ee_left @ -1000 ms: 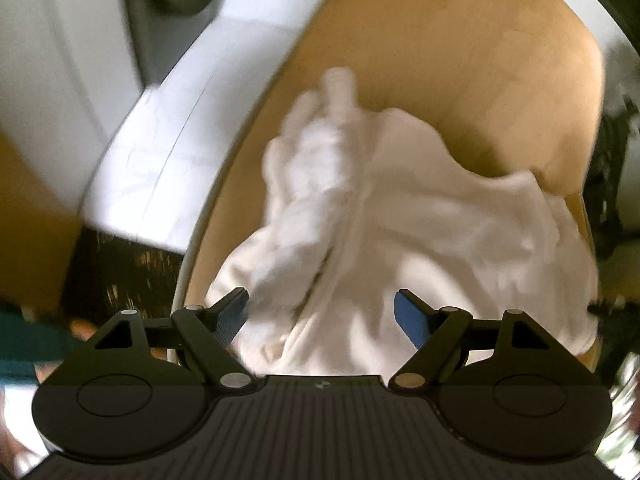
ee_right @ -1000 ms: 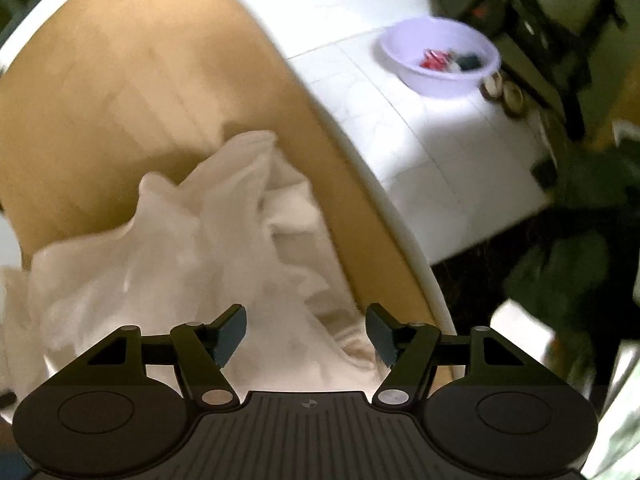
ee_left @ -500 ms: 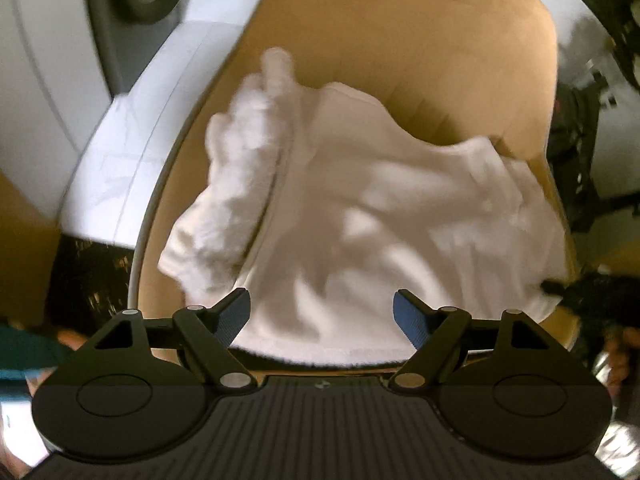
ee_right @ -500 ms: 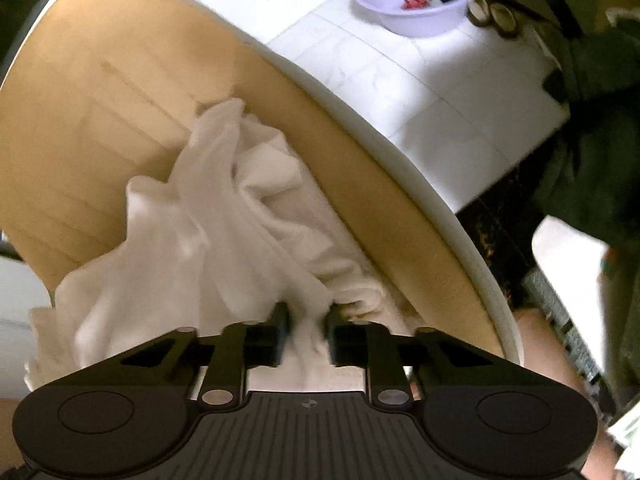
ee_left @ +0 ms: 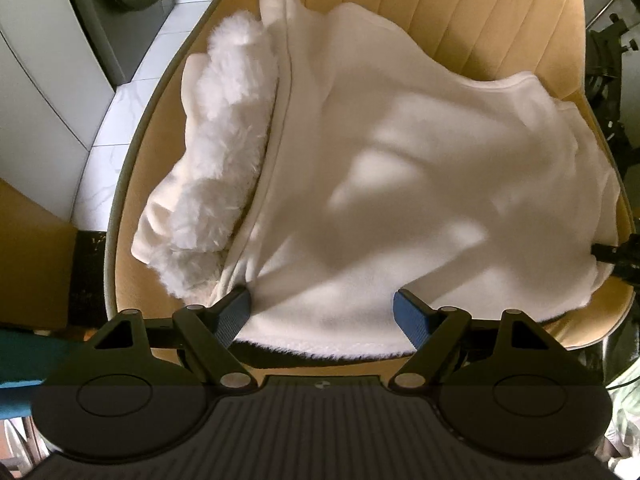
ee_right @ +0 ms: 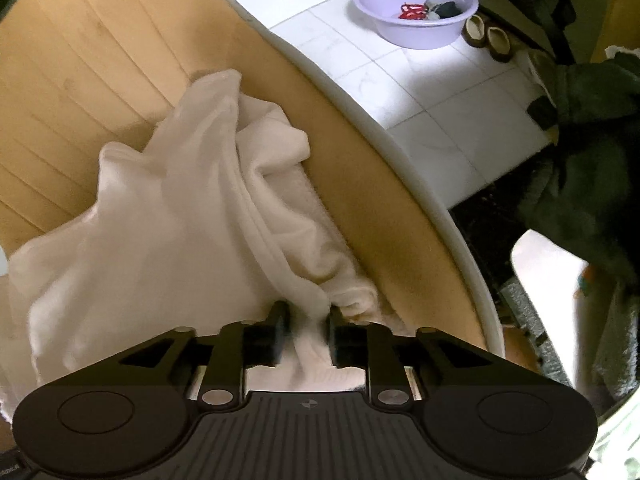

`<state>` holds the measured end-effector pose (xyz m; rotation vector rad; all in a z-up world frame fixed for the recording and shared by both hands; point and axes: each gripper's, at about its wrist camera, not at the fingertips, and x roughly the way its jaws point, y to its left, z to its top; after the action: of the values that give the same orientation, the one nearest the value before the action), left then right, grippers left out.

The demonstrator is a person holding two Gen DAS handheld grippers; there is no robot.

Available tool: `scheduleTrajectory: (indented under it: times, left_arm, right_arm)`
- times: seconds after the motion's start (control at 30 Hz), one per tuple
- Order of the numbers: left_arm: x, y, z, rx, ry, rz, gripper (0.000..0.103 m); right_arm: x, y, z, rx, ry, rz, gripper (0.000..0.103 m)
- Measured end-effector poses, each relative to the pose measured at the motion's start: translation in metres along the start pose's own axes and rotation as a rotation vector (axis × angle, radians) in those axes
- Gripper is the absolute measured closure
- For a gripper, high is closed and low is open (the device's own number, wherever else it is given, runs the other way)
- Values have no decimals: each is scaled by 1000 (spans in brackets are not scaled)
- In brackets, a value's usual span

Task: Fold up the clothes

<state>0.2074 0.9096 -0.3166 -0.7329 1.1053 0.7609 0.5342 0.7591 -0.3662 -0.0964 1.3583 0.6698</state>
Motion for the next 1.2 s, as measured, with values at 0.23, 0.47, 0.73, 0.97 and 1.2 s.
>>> scheduleTrajectory:
  times: [0.23,0.47,0.73,0.97,1.2]
  left_arm:
    - [-30,-1,7,-65,-68,-48,22]
    - [-4,-17,9,-3,-107,35,13]
    - [29,-38,12,71,-86,109,0]
    - [30,-38,15,55,-74,116,0]
    - [-1,-42,15,21,-53,98,0]
  right_arm:
    - [-41,0,-6,43,-56,13,44]
    - [-21,25,-16,-31,-3,60,38]
    - [27,26,-14,-60,8,61,23]
    - [28,20,-13,-61,33,85,18]
    - [-13,22,-20,-20,-5,66,4]
